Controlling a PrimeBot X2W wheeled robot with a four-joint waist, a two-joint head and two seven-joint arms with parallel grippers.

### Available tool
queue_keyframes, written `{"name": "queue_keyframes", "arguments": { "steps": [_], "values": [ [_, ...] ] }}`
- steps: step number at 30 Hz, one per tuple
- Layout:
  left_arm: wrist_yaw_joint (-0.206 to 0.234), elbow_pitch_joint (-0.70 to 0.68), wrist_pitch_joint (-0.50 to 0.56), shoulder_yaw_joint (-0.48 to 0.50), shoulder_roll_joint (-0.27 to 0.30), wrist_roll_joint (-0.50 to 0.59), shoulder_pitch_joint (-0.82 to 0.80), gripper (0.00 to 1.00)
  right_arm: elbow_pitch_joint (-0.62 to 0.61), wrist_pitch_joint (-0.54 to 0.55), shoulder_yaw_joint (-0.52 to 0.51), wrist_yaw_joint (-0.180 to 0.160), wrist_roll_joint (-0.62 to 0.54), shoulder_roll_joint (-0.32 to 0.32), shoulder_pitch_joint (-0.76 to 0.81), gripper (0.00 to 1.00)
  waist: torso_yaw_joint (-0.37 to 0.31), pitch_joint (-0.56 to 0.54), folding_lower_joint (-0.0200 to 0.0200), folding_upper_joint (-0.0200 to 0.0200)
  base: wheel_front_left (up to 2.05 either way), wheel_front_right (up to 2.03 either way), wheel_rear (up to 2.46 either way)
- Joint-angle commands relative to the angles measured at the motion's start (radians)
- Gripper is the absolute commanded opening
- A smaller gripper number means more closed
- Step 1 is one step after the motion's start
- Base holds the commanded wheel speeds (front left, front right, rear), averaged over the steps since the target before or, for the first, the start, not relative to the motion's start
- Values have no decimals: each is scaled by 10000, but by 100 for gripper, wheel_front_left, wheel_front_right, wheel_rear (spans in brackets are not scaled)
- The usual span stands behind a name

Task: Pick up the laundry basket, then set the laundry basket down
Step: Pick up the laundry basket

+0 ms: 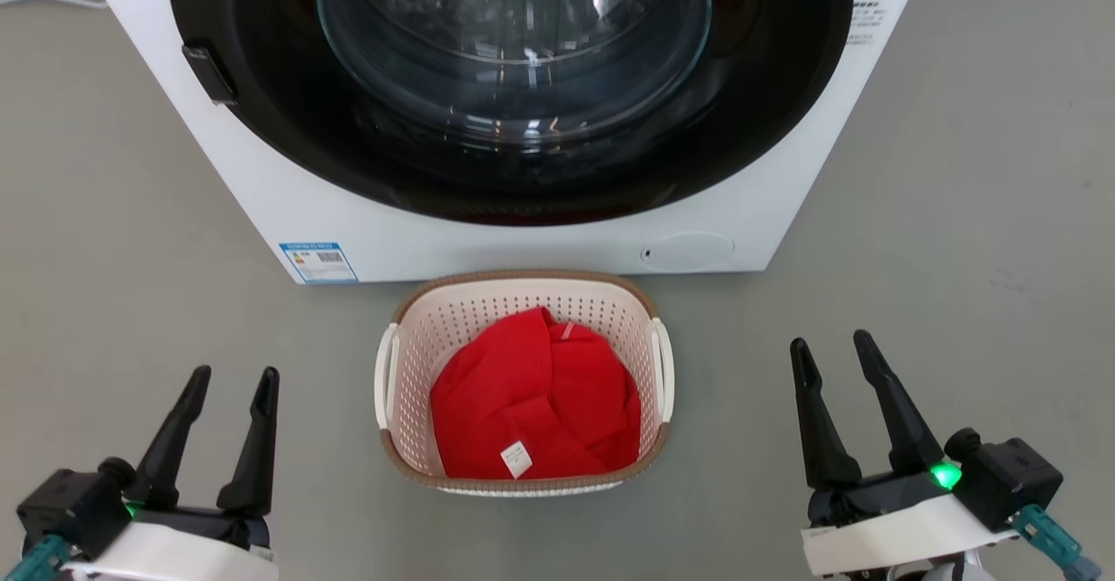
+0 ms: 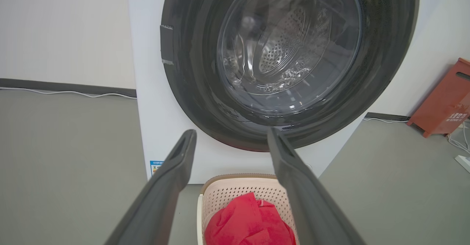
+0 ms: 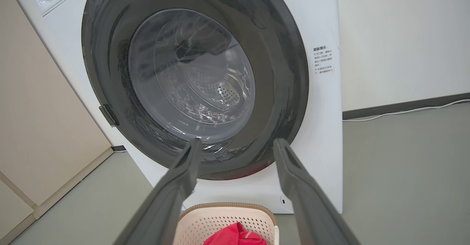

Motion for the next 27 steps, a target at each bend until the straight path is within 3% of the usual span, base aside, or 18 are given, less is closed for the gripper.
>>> {"name": "queue_keyframes", "arguments": {
  "steps": [1,27],
  "values": [
    [-60,-306,-63,318,318,-152,-569,100,-213,-109,224,2,-141,-51,-375,100,-29,238,0,0,0,0,0],
    [-60,469,-63,-888,1803,-1433,-2455,100,567,-109,180,2,299,-51,-1882,100,-96,3030,0,0,0,0,0]
  ]
}}
